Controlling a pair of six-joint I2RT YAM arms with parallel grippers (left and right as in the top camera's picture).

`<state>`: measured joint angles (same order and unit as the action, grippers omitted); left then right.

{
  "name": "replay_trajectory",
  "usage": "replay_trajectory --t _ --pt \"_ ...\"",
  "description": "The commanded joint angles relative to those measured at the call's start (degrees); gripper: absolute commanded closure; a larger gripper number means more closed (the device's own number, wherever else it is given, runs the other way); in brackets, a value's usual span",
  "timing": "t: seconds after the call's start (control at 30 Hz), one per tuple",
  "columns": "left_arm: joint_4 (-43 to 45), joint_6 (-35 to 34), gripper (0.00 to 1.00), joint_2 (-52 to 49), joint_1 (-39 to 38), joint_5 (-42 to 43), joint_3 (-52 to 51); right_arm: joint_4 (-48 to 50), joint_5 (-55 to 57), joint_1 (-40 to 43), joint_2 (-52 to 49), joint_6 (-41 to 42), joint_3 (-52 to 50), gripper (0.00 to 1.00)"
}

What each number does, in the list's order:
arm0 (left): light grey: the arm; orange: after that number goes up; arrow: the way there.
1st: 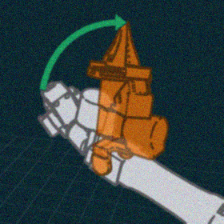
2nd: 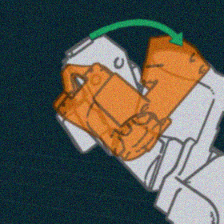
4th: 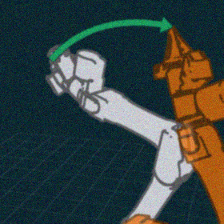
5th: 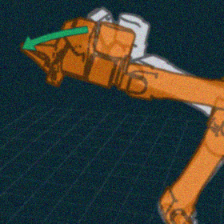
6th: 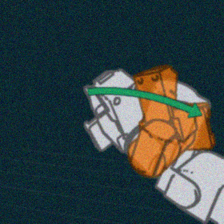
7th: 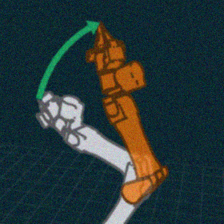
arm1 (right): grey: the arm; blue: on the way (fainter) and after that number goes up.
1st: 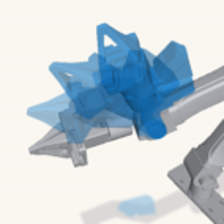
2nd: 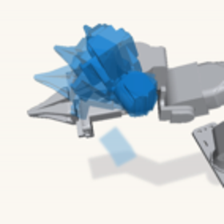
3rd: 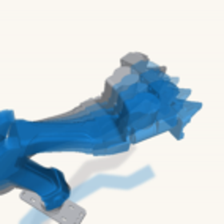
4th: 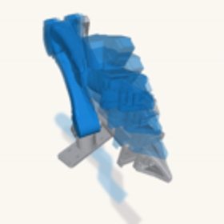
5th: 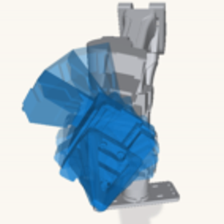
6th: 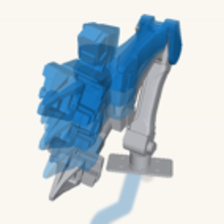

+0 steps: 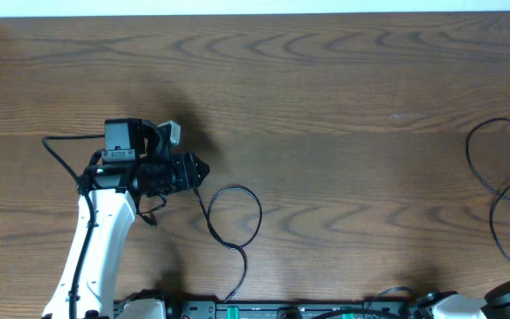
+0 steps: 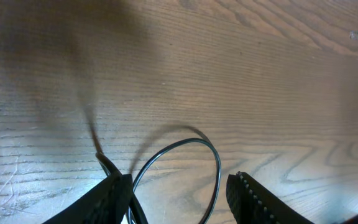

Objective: Untangle cables

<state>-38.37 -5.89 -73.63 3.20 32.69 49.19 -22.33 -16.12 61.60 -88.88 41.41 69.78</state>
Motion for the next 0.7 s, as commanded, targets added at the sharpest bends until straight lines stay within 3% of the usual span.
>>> replay_trajectory --t 0.0,0.23,0.47,0.53,0.6,0.67 --pt "0.0 0.9 0.46 -0.1 -0.2 0.3 -0.2 -7.9 -8.0 -4.1 -0.3 -3.7 0.8 0.01" --pt "0.0 0.9 0.46 -0.1 -0.2 0.3 -0.2 -25.4 2.6 -15.3 -0.3 -8.1 -1.3 0.01" --pt "0.0 0.9 0.46 -0.1 -0.2 0.3 -0.2 -20.3 6.1 -25.7 -0.3 -16.1 -10.6 0.02" --pt "0.0 1.0 0.46 -0.1 -0.2 0.3 -0.2 -16.4 6.2 -28.1 -0.3 -19.5 -14.1 0.14" --pt "0.0 0.9 0.46 -0.1 -0.2 0.3 -0.2 -11.8 6.2 -30.1 -0.3 -21.2 -18.1 0.59" --pt "-0.2 1.0 0.46 -0.1 -0.2 0.3 -0.2 -8.0 6.1 -31.4 -0.3 -21.1 -21.1 0.90"
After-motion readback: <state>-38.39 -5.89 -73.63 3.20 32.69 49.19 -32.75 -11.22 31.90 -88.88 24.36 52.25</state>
